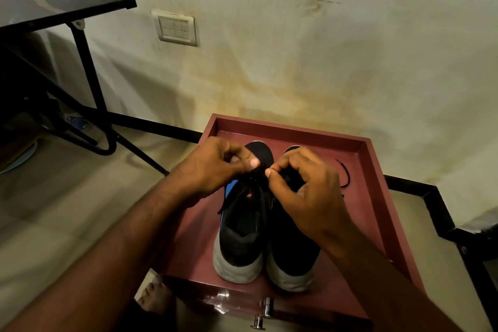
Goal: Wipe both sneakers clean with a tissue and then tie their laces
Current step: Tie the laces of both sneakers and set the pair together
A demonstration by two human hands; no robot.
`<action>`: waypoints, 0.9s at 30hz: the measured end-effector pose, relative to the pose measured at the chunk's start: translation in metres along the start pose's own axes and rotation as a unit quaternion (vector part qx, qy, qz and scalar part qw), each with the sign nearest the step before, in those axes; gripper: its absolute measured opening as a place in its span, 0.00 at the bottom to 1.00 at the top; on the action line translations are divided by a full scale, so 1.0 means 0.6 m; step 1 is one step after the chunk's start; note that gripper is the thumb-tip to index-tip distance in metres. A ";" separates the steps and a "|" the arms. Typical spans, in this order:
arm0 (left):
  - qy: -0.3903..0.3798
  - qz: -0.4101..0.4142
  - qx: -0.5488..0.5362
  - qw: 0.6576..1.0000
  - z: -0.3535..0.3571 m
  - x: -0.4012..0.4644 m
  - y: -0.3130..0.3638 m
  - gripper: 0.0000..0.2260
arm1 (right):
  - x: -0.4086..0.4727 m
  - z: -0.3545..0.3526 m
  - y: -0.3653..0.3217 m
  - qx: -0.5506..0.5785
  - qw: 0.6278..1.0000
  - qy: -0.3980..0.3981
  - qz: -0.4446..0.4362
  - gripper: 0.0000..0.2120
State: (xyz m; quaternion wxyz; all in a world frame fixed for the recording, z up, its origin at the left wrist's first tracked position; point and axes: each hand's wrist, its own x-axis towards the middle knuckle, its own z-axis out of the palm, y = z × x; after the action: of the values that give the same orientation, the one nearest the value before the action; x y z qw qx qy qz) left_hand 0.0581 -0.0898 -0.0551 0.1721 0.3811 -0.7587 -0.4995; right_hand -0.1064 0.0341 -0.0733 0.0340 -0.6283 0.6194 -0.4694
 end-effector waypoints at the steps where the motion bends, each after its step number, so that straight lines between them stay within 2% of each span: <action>1: 0.038 -0.017 0.079 0.996 -0.009 0.002 -0.003 0.04 | 0.000 -0.008 0.006 -0.010 0.999 -0.024 0.022 0.07; 3: 0.090 -0.074 0.237 0.964 -0.029 0.006 -0.014 0.06 | -0.001 -0.030 0.022 -0.049 0.994 -0.063 0.072 0.09; 4: 0.094 -0.100 0.282 0.949 -0.035 0.009 -0.021 0.08 | -0.002 -0.041 0.030 -0.069 0.990 -0.078 0.096 0.09; 8: 0.068 -0.134 0.370 0.917 -0.028 0.020 -0.034 0.09 | -0.014 -0.057 0.037 -0.096 0.976 -0.145 0.134 0.08; 10: 0.087 -0.126 0.390 0.908 -0.023 0.023 -0.042 0.08 | -0.018 -0.061 0.038 -0.088 0.975 -0.145 0.143 0.08; 12: 0.127 -0.092 0.403 0.902 -0.024 0.020 -0.049 0.13 | -0.018 -0.076 0.041 -0.087 0.974 -0.117 0.175 0.12; 14: 0.167 -0.027 0.400 0.901 -0.019 0.015 -0.049 0.16 | -0.019 -0.098 0.038 -0.114 0.963 -0.111 0.216 0.18; 15: 0.174 0.012 0.376 0.910 -0.013 0.010 -0.044 0.15 | -0.022 -0.105 0.035 -0.133 0.951 -0.135 0.245 0.21; 18: 0.129 0.121 0.271 0.946 0.017 -0.003 -0.012 0.11 | -0.037 -0.101 0.026 -0.183 0.900 -0.237 0.317 0.26; 20: 0.069 0.161 0.241 0.955 0.038 -0.011 0.005 0.17 | -0.047 -0.086 0.033 -0.169 0.888 -0.264 0.336 0.25; 22: -0.002 0.134 0.290 0.948 0.057 -0.013 0.006 0.29 | -0.051 -0.079 0.043 -0.163 0.888 -0.261 0.341 0.21; 24: -0.048 0.064 0.380 0.922 0.066 -0.012 0.002 0.39 | -0.046 -0.090 0.045 -0.199 0.879 -0.256 0.349 0.19; 25: -0.053 0.039 0.388 0.919 0.065 -0.011 -0.001 0.40 | -0.044 -0.099 0.046 -0.222 0.873 -0.254 0.353 0.19; 27: -0.043 0.021 0.357 0.933 0.057 -0.010 -0.001 0.37 | -0.042 -0.115 0.052 -0.253 0.866 -0.243 0.357 0.19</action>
State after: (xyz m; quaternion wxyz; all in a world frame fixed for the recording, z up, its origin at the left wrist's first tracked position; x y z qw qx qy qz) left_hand 0.0402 -0.0640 -0.0703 0.0020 0.3796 -0.9016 -0.2075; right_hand -0.1680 0.0847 -0.0680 0.1883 -0.4458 0.8709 -0.0854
